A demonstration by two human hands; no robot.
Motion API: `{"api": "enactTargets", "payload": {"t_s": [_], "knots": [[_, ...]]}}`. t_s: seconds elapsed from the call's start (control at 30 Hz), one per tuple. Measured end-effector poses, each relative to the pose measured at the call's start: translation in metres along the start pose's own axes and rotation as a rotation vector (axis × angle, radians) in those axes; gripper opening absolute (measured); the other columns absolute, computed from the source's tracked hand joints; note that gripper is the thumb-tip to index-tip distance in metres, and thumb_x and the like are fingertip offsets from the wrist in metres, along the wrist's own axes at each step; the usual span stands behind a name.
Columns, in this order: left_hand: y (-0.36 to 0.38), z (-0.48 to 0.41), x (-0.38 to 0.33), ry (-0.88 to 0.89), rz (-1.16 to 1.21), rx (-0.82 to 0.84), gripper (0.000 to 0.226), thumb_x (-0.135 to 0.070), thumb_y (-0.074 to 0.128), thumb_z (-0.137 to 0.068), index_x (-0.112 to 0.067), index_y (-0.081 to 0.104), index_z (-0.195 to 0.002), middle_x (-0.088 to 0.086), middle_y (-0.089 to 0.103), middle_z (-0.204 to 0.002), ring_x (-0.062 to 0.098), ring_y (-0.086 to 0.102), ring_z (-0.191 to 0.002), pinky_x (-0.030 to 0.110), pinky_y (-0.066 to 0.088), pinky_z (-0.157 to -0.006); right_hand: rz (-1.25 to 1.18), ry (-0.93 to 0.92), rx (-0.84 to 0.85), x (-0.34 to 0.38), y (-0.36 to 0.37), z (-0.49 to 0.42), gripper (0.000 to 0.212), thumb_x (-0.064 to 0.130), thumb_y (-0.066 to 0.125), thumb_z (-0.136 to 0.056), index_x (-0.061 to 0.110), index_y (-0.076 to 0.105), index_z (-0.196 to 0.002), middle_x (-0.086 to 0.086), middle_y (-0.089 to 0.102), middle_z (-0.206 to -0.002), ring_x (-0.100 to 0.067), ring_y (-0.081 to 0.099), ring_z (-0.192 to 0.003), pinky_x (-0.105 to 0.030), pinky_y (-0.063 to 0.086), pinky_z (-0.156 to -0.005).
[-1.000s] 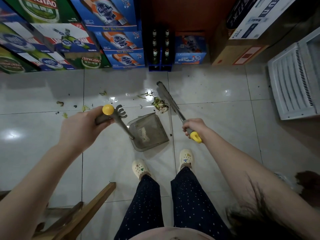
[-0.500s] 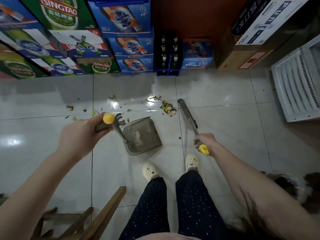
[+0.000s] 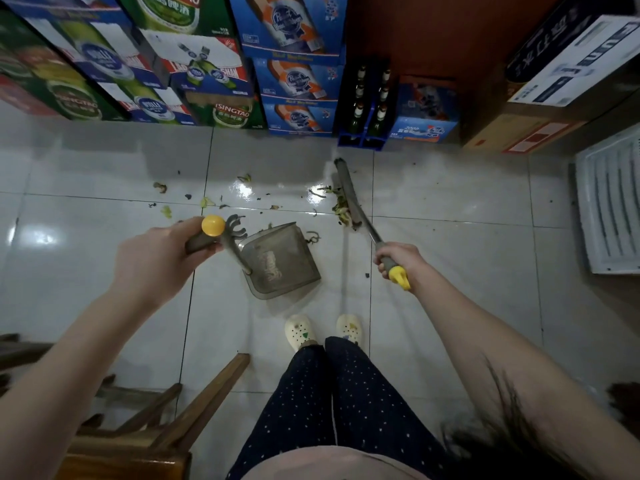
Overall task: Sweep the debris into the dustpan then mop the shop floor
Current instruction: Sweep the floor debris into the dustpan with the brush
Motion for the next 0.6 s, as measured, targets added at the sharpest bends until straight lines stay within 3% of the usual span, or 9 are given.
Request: {"api": "enactTargets", "payload": {"t_s": [0.1,0.27,0.6], "knots": [[-0.001,0.004,-0.004,0.013,0.002,-0.008,0.027,-0.044,0.063,-0.084,-0.023,0.065,-0.100,0.006,0.061,-0.068,0.033,0.057,-0.064,0.026,0.027,-0.050,-0.005,0.012,-0.006,-0.002,-0.014,0.013,0.014,-0.010,0.054,-0.080,0.003,0.056,-0.077,-0.017,0.051,-0.062,-0.013,0.043,-0.027,-0.014,0.035,-0.033],[0.007,0.009,-0.011,0.039,0.016,0.019,0.030,-0.048,0.059,-0.085,-0.028,0.062,-0.106,0.007,0.064,-0.073,0.034,0.060,-0.071,0.030,0.036,-0.053,-0.004,0.024,-0.026,-0.025,-0.035,0.038,0.018,-0.011,0.053,-0.081,0.006,0.056,-0.074,-0.018,0.052,-0.062,-0.013,0.045,-0.029,-0.014,0.037,-0.035],[0.003,0.024,-0.038,0.112,0.039,0.003,0.028,-0.046,0.060,-0.085,-0.024,0.062,-0.103,0.003,0.061,-0.072,0.034,0.060,-0.073,0.031,0.033,-0.053,-0.005,0.082,-0.062,-0.098,-0.072,0.077,0.012,-0.009,0.054,-0.081,0.000,0.060,-0.084,-0.019,0.055,-0.066,-0.014,0.047,-0.031,-0.016,0.038,-0.033]]}}
Point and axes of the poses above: each hand's wrist, its own z-axis away from the middle knuckle, its own y-axis out of the palm, x = y × z, the point moved 7 cm from there along -z, towards the middle knuckle
